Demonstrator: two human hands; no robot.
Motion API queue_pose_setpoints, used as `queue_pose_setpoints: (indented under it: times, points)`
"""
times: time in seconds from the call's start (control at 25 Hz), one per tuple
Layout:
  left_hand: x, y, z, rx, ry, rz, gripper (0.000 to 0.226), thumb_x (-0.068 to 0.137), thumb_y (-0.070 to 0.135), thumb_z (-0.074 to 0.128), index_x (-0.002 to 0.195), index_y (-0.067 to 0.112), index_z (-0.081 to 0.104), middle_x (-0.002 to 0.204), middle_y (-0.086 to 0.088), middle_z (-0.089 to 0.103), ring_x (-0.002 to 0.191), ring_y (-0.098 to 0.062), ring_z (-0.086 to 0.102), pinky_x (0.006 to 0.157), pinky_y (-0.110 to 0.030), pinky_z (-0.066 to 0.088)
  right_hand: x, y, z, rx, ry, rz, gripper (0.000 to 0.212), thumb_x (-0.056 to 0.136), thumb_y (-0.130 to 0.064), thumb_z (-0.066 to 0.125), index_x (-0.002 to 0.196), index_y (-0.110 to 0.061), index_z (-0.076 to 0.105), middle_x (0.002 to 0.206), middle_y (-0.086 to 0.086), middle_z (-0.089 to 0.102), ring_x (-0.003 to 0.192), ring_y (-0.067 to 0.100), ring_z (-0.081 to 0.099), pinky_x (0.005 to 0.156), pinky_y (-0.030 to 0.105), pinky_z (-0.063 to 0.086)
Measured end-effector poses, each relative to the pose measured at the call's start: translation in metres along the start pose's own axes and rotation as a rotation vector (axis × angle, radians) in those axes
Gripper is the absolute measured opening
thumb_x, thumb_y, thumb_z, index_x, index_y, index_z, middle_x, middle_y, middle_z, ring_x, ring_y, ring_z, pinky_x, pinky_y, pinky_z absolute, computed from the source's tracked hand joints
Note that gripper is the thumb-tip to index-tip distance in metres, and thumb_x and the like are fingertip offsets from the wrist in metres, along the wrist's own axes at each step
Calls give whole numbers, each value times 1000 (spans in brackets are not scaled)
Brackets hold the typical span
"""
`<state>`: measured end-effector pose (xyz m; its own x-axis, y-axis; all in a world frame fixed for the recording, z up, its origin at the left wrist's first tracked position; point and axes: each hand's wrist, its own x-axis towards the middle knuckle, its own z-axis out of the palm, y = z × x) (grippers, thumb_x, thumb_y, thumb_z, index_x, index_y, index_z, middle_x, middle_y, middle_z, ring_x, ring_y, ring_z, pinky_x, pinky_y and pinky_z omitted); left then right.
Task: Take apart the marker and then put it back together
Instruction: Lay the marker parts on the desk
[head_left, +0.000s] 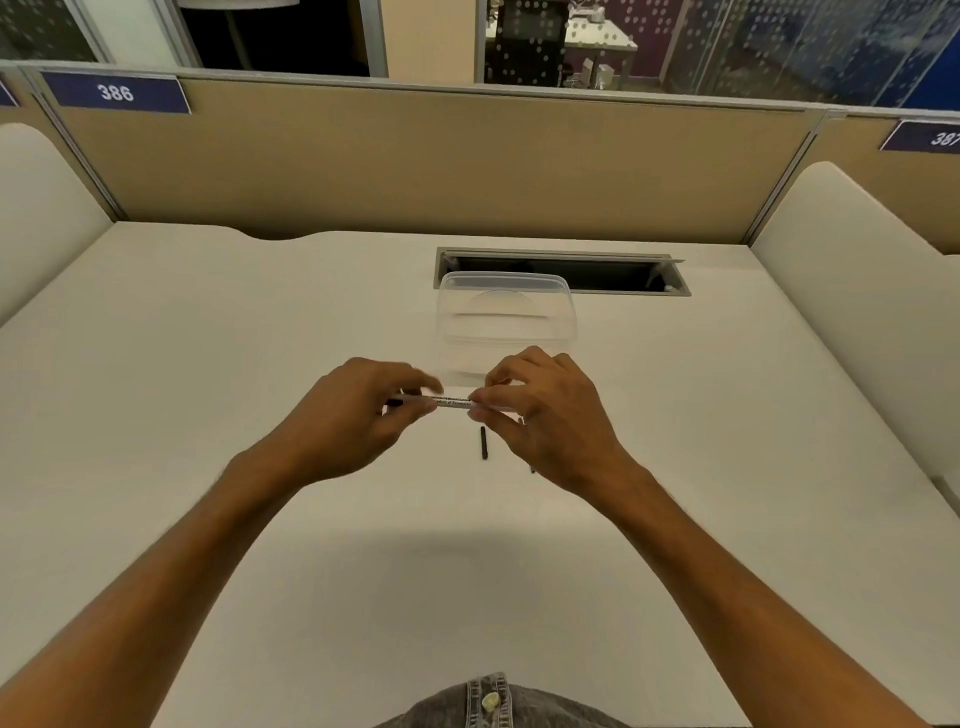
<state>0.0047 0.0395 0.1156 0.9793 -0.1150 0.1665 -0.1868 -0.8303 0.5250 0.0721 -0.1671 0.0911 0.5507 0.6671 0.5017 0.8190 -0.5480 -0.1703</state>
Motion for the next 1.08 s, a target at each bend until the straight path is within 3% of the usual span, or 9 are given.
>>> queue_pose_setpoints:
  times: [0.08,0.24,0.32,0.52,0.64,0.72,0.8,0.96,1.08]
  points:
    - [-2,-15,5,-12,94,-59,45,89,45,53,130,26,55,110,3,66,95,-13,61,85,-37,54,-3,4,11,160,-90,200,14,84,-34,71,92,-23,77,86,-5,69,82,17,58,65,30,37]
    - [-24,-51,40,92,279,-256,60,91,54,47,142,23,40,134,-4,56,120,-24,52,96,-44,45,-16,16,34,867,-226,808,14,79,-32,76,88,-21,79,84,-8,75,84,7,67,73,21,50]
    - [-44,-64,68,231,159,-315,69,91,64,36,143,18,40,142,-10,50,129,-29,46,101,-46,41,-23,20,47,1054,-194,975,15,80,-29,76,89,-17,79,82,-10,74,83,7,64,66,12,46]
    - [-84,-100,121,330,-77,-373,87,83,73,10,151,20,23,161,-4,15,148,-24,12,117,-46,19,-33,18,71,1287,-164,1219,29,79,-35,76,98,-13,76,84,-10,69,76,8,54,70,25,36]
    - [-96,-110,138,332,-74,-393,82,86,72,8,152,25,13,162,1,8,149,-17,3,121,-44,8,-32,11,77,1242,-51,1200,14,77,-32,78,84,-20,77,73,-15,72,71,1,61,68,20,41]
    - [-97,-112,141,313,-45,-398,78,87,70,11,152,27,12,162,3,8,149,-15,2,121,-43,5,-32,5,84,1169,73,1092,8,75,-26,81,79,-21,76,68,-14,73,64,-2,64,63,12,45]
    - [-97,-113,142,307,-27,-396,77,88,70,14,152,29,13,162,4,8,149,-13,2,121,-43,5,-35,-4,92,1012,153,940,10,75,-24,81,80,-18,76,73,-9,75,68,4,68,64,14,50]
    - [-97,-115,143,303,-9,-397,75,88,70,16,152,29,14,162,4,10,149,-14,3,121,-42,5,-52,-21,113,505,83,610,10,79,-28,76,85,-20,75,74,-6,73,66,12,65,68,28,50]
    - [-96,-116,144,305,0,-400,75,89,69,17,152,29,16,162,4,11,149,-14,4,121,-42,5,-64,-30,123,338,20,468,12,81,-23,75,89,-14,75,75,-2,74,64,21,64,66,35,50]
